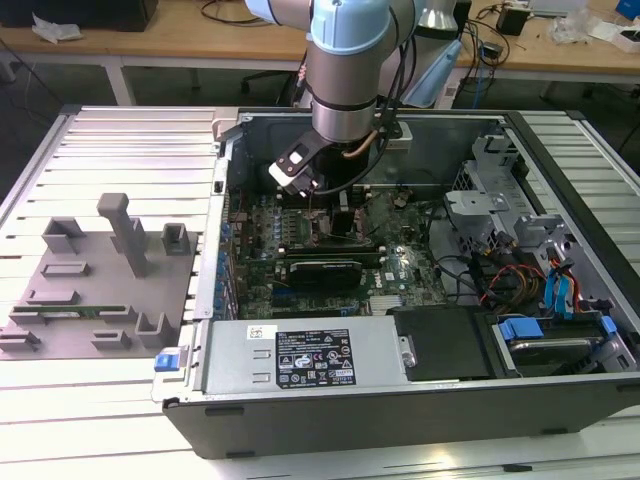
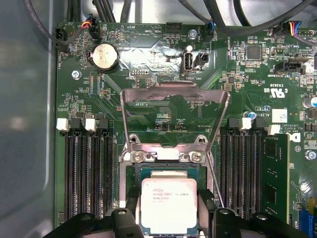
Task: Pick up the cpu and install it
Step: 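Place the cpu into insertion slot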
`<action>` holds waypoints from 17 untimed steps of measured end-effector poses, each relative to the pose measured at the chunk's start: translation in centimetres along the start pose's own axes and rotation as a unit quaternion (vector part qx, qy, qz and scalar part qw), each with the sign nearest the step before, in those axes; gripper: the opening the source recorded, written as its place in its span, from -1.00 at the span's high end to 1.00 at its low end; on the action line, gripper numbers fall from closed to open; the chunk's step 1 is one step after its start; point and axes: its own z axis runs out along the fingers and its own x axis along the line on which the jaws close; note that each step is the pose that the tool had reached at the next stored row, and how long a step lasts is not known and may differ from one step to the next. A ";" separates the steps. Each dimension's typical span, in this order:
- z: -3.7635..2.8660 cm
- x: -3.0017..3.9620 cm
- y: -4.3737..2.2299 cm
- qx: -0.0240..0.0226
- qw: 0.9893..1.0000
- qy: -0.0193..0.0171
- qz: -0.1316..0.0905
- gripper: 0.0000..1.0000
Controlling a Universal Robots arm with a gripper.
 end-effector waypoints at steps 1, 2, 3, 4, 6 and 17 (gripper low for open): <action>0.00 0.00 0.00 0.000 1.000 0.000 0.000 -0.09; 0.01 -0.01 0.01 0.000 1.000 0.000 -0.001 -0.09; 0.02 -0.01 0.02 0.000 1.000 0.000 -0.001 -0.09; 0.02 -0.01 0.01 0.000 1.000 0.000 -0.001 -0.09; 0.02 -0.01 0.01 0.000 1.000 0.000 -0.001 -0.09; 0.07 -0.01 0.02 0.000 1.000 0.000 -0.001 -0.23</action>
